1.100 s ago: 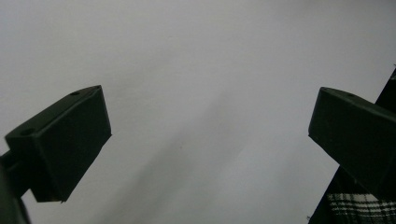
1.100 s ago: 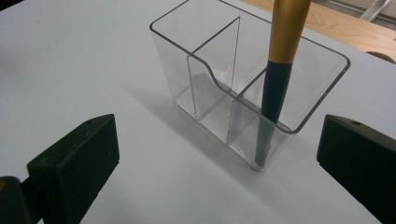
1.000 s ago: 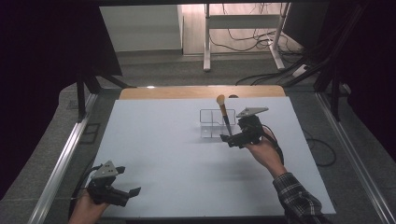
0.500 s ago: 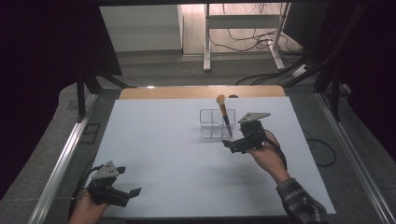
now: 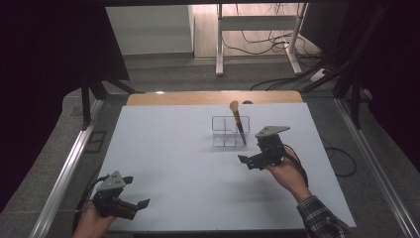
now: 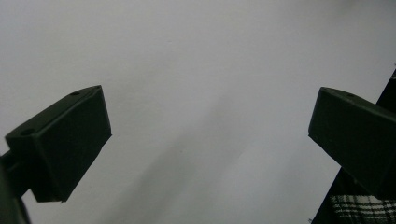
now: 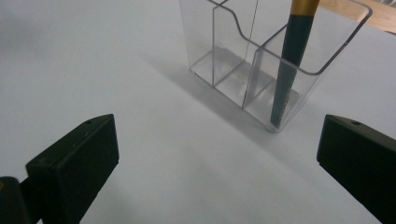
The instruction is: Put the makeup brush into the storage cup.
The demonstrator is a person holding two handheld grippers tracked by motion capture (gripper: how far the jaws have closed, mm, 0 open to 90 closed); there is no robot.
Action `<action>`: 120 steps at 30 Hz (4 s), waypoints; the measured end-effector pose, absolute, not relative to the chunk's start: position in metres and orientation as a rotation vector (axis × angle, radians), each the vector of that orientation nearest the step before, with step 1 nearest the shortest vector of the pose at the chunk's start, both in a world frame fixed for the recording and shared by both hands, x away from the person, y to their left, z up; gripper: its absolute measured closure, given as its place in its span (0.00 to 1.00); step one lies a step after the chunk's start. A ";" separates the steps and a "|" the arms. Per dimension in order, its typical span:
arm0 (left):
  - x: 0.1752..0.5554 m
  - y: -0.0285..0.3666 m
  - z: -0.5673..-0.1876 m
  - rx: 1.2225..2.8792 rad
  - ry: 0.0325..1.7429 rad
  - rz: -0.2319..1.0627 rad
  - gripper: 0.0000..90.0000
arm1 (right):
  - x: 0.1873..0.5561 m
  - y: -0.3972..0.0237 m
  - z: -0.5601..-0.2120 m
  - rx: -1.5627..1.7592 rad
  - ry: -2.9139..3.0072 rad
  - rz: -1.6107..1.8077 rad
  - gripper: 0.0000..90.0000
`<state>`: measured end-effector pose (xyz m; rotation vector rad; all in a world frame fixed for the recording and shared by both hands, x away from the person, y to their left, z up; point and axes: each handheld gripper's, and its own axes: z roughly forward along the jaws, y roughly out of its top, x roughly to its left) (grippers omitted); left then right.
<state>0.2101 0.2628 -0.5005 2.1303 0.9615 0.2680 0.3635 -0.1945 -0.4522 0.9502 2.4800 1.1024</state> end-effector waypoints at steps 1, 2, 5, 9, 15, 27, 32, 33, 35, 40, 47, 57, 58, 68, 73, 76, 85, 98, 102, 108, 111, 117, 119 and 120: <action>0.210 0.263 -0.501 2.130 0.961 0.267 0.00 | 0.362 -0.195 -0.453 0.948 2.482 1.097 0.00; 0.210 0.263 -0.500 2.130 0.961 0.267 0.00 | 0.361 -0.196 -0.454 0.945 2.483 1.094 0.00; 0.210 0.263 -0.500 2.126 0.961 0.271 0.00 | 0.358 -0.197 -0.455 0.942 2.488 1.094 0.00; 0.210 0.263 -0.500 2.130 0.962 0.279 0.00 | 0.354 -0.200 -0.457 0.932 2.491 1.089 0.00; 0.210 0.264 -0.500 2.124 0.963 0.278 0.00 | 0.348 -0.204 -0.457 0.945 2.489 1.098 0.00; 0.211 0.263 -0.499 2.123 0.969 0.271 0.00 | 0.335 -0.214 -0.457 0.970 2.494 1.126 0.00; 0.211 0.263 -0.499 2.115 0.984 0.269 0.00 | 0.331 -0.221 -0.457 0.985 2.483 1.126 0.00; 0.211 0.263 -0.499 2.114 0.986 0.268 0.00 | 0.331 -0.223 -0.457 0.989 2.482 1.127 0.00; 0.211 0.263 -0.499 2.114 0.990 0.268 0.00 | 0.329 -0.226 -0.457 0.990 2.480 1.124 0.00; 0.211 0.264 -0.499 2.107 0.998 0.266 0.00 | 0.325 -0.232 -0.457 0.998 2.472 1.117 0.00; 0.211 0.263 -0.498 2.115 1.000 0.261 0.00 | 0.319 -0.240 -0.458 1.007 2.471 1.109 0.00; 0.211 0.262 -0.499 2.123 0.994 0.258 0.00 | 0.313 -0.253 -0.464 1.029 2.467 1.073 0.00; 0.211 0.262 -0.499 2.125 0.994 0.259 0.00 | 0.312 -0.253 -0.464 1.027 2.466 1.066 0.00; 0.211 0.262 -0.499 2.124 0.995 0.259 0.00 | 0.303 -0.264 -0.466 1.045 2.461 1.060 0.00; 0.211 0.262 -0.499 2.129 0.991 0.262 0.00 | 0.299 -0.269 -0.467 1.062 2.453 1.056 0.00; 0.211 0.262 -0.498 2.128 0.991 0.263 0.00 | 0.297 -0.273 -0.468 1.070 2.453 1.052 0.00; 0.211 0.261 -0.498 2.128 0.988 0.263 0.00 | 0.289 -0.284 -0.468 1.096 2.437 1.059 0.00; 0.211 0.261 -0.498 2.126 0.985 0.269 0.00 | 0.280 -0.297 -0.468 1.124 2.407 1.009 0.00; 0.211 0.261 -0.498 2.127 0.984 0.270 0.00 | 0.277 -0.302 -0.468 1.134 2.397 1.002 0.00; 0.211 0.261 -0.498 2.128 0.983 0.271 0.00 | 0.272 -0.308 -0.468 1.147 2.388 0.990 0.00; 0.211 0.261 -0.498 2.127 0.982 0.274 0.00 | 0.270 -0.312 -0.468 1.154 2.381 0.984 0.00; 0.211 0.261 -0.497 2.122 0.977 0.286 0.00 | 0.266 -0.318 -0.469 1.173 2.375 0.972 0.00; 0.211 0.261 -0.497 2.124 0.976 0.287 0.00 | 0.264 -0.320 -0.469 1.178 2.372 0.972 0.00; 0.211 0.261 -0.497 2.124 0.975 0.287 0.00 | 0.264 -0.321 -0.469 1.178 2.371 0.970 0.00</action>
